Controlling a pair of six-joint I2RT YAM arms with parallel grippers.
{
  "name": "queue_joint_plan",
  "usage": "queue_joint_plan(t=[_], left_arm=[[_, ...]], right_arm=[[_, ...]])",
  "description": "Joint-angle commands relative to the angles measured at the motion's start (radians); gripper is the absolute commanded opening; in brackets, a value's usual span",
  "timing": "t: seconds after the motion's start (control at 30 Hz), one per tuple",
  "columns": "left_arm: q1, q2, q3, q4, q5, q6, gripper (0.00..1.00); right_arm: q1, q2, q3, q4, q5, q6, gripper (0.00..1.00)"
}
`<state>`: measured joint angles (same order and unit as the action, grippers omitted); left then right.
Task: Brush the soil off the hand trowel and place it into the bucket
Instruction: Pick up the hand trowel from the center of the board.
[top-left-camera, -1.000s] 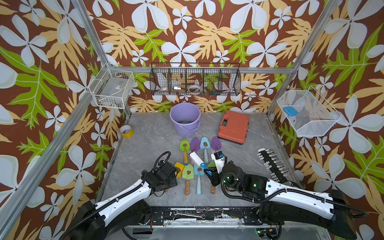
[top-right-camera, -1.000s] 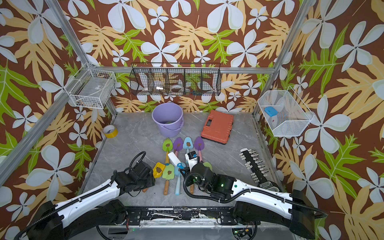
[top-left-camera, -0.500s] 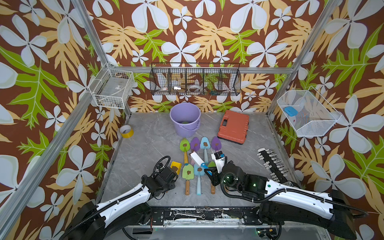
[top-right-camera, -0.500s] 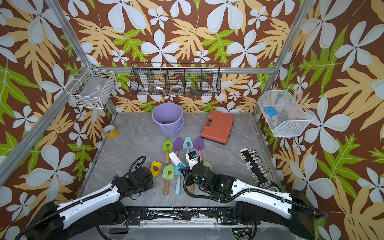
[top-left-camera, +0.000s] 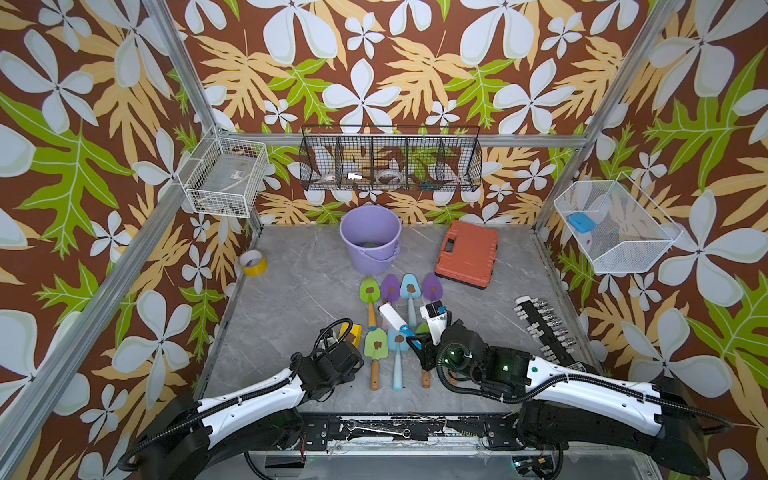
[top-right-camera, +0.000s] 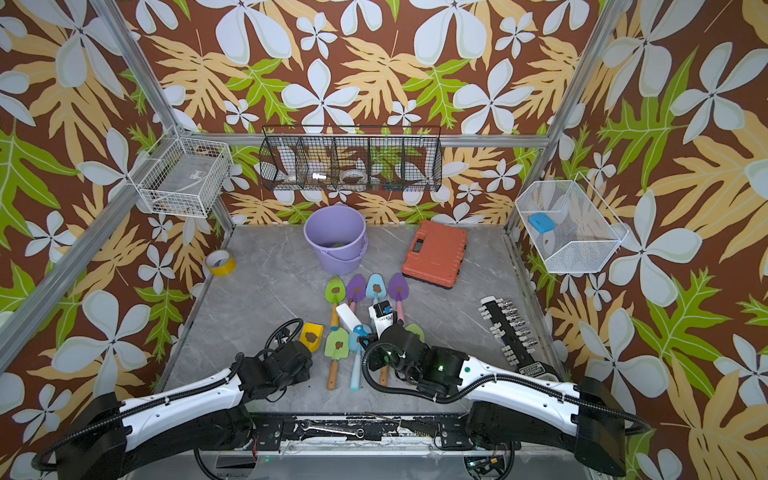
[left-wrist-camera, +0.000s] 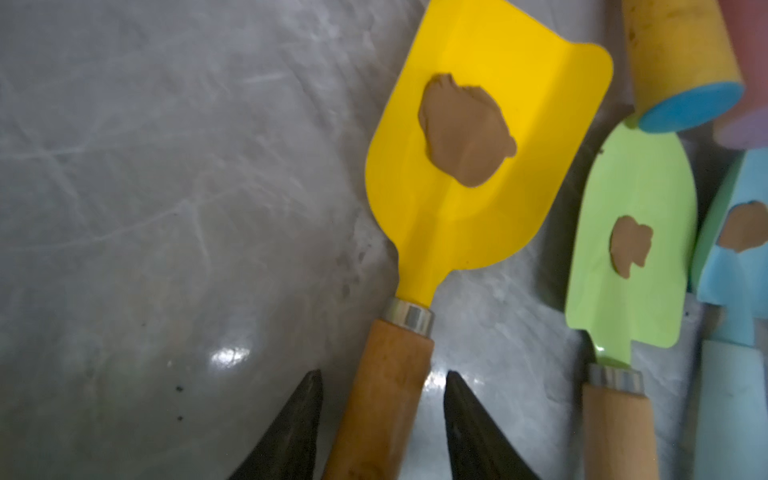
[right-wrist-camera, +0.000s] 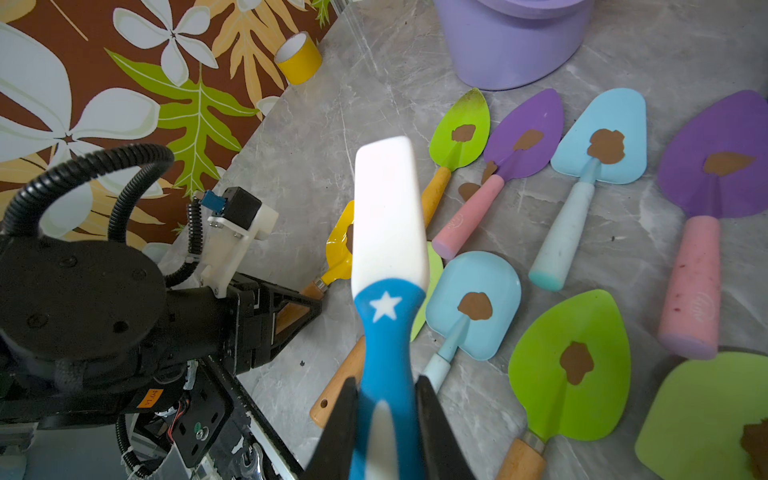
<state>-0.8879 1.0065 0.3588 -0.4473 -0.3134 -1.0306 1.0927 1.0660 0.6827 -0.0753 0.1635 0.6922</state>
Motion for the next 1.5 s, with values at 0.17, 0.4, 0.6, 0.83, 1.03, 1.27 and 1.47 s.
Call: queue_joint_plan(t=[0.17,0.4,0.6,0.83,1.03,1.27,1.47], left_arm=[[-0.031,0.031,-0.015,-0.116,0.009,-0.059,0.43],[-0.029,0.03,0.015,-0.116,-0.004,-0.036,0.29],[-0.03,0.052,0.134,-0.169,-0.004,0.025,0.08],[-0.025,0.1,0.366,-0.275,0.076,0.175,0.0],[-0.024,0.179,0.659,-0.477,0.071,0.353,0.0],[-0.021,0.261,0.871,-0.655,-0.181,0.562,0.0],[-0.02,0.299,0.817,-0.616,-0.124,0.643,0.0]], right_arm=[[-0.001,-0.026,-0.013,0.031,0.019,0.006,0.0],[-0.001,-0.029,-0.004,0.027,0.022,-0.003,0.0],[-0.003,-0.013,0.019,0.011,0.022,-0.019,0.0],[-0.082,-0.006,0.115,-0.142,-0.013,-0.064,0.0],[-0.088,-0.024,0.222,-0.257,-0.012,-0.166,0.0],[-0.087,-0.012,0.295,-0.311,0.002,-0.26,0.0],[-0.087,0.03,0.32,-0.316,-0.012,-0.26,0.0]])
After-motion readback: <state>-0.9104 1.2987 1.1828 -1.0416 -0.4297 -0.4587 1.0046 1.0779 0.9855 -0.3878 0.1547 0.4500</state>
